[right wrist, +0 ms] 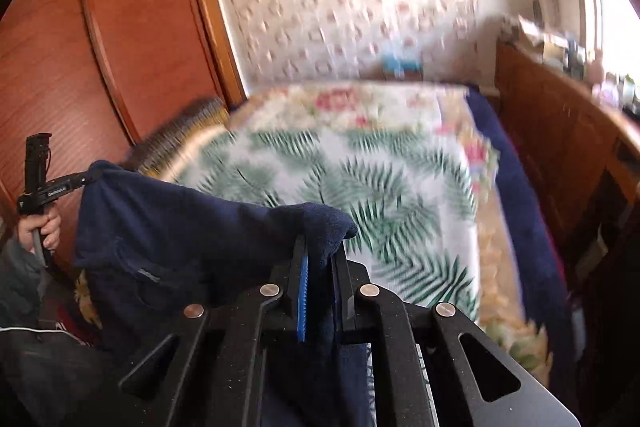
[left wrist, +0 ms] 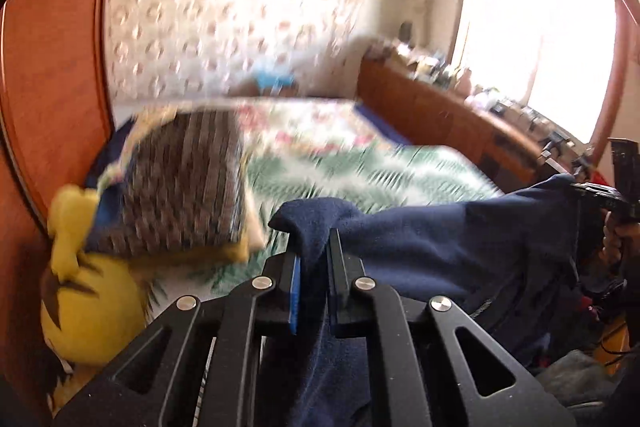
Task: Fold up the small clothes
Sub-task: 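Lift the shirt with both tools, fold it over itself, release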
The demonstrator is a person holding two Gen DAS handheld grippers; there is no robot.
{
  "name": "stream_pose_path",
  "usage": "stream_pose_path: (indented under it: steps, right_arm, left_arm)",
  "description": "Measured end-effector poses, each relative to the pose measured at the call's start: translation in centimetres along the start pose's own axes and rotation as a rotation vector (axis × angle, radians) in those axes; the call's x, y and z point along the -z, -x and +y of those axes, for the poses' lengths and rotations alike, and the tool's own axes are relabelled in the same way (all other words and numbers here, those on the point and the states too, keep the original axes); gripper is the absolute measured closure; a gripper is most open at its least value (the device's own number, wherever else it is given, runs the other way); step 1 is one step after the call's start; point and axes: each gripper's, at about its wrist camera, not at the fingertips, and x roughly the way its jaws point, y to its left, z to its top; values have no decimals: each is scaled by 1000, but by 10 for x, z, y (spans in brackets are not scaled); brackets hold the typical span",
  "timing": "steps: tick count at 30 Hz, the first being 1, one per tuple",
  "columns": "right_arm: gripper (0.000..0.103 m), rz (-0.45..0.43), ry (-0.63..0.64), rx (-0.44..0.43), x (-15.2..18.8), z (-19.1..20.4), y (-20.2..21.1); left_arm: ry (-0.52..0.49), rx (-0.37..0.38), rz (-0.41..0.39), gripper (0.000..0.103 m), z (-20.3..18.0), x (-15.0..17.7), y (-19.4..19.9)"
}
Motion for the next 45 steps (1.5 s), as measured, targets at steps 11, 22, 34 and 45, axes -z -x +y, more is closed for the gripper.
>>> stream_pose_path:
  steps: [11, 22, 34, 45]
  right_arm:
    - [95, -156, 155, 95, -54, 34, 137]
    - [95, -349, 268, 156, -78, 74, 242]
    - [95, -174, 256, 207, -110, 33, 43]
    - [95, 37, 140, 210, -140, -29, -150]
  left_arm:
    - [-110, -2, -227, 92, -32, -72, 107]
    - [-121, -20, -392, 92, -29, -121, 151]
    - [-89, -138, -169, 92, 27, -130, -76]
    - [-75, -199, 64, 92, 49, -128, -227]
